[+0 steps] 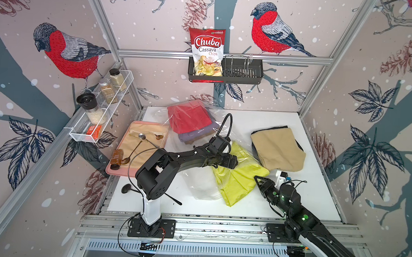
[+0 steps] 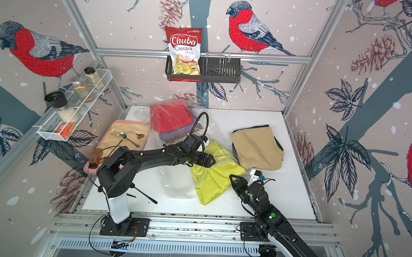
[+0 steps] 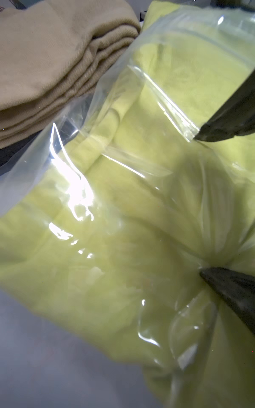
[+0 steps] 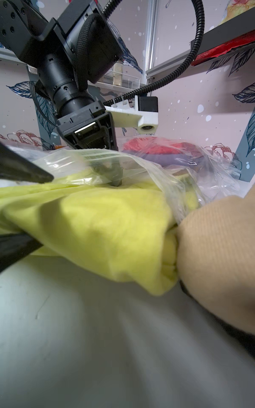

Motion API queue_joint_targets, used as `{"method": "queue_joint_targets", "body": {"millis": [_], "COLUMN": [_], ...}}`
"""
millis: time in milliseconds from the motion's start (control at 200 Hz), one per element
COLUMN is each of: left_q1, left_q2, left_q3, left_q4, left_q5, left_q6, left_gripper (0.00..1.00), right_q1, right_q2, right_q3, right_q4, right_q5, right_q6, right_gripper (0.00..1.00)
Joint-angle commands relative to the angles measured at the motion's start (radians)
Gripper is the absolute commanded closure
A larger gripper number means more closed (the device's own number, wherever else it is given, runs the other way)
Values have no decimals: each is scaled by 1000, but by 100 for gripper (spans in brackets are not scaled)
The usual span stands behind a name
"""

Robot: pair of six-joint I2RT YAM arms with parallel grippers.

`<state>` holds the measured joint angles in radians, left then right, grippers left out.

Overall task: Take the trousers out of the vacuum bag
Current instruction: Take out the trousers from the vacuum bag.

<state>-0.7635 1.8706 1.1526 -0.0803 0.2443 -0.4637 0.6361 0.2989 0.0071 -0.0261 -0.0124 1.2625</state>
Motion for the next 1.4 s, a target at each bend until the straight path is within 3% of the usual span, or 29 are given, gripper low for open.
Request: {"method": "queue_joint_targets", "body": {"millis": [0, 215, 300, 705, 975, 1226, 1341, 1396], "left_q1": [0, 1, 0, -32, -191, -271, -288, -287], "left_q2": [24, 9, -11, -242, -250, -113, -73, -65], "left_q3": [-5, -7, -4, -25, -33, 74, 120, 143], "left_q4": [-7, -3, -14, -128, -217, -327, -356, -387], "left_q5": [-16, -9, -9, -87, -326, -565, -602, -649], "left_q6": [4, -5, -7, 96, 157, 154, 154, 139], "left_gripper": [9, 9, 9, 3, 3, 4, 12, 26], "right_q1": [-8, -18, -16, 6, 16, 16, 17, 18], "right_q2": [24, 134, 195, 394, 474, 467, 451, 442], "right_q3": [-19, -6, 3, -7, -2, -8, -27, -34], "right_q4": [-151, -108, -82, 206, 263, 257, 269, 283], "right_q5": [-49, -80, -91, -162, -179, -186, -182, -187], "right_q6": [-18, -27, -34, -34, -38, -33, -16, -7], "right_gripper": [41, 15, 12, 19, 22, 23, 24, 24]}}
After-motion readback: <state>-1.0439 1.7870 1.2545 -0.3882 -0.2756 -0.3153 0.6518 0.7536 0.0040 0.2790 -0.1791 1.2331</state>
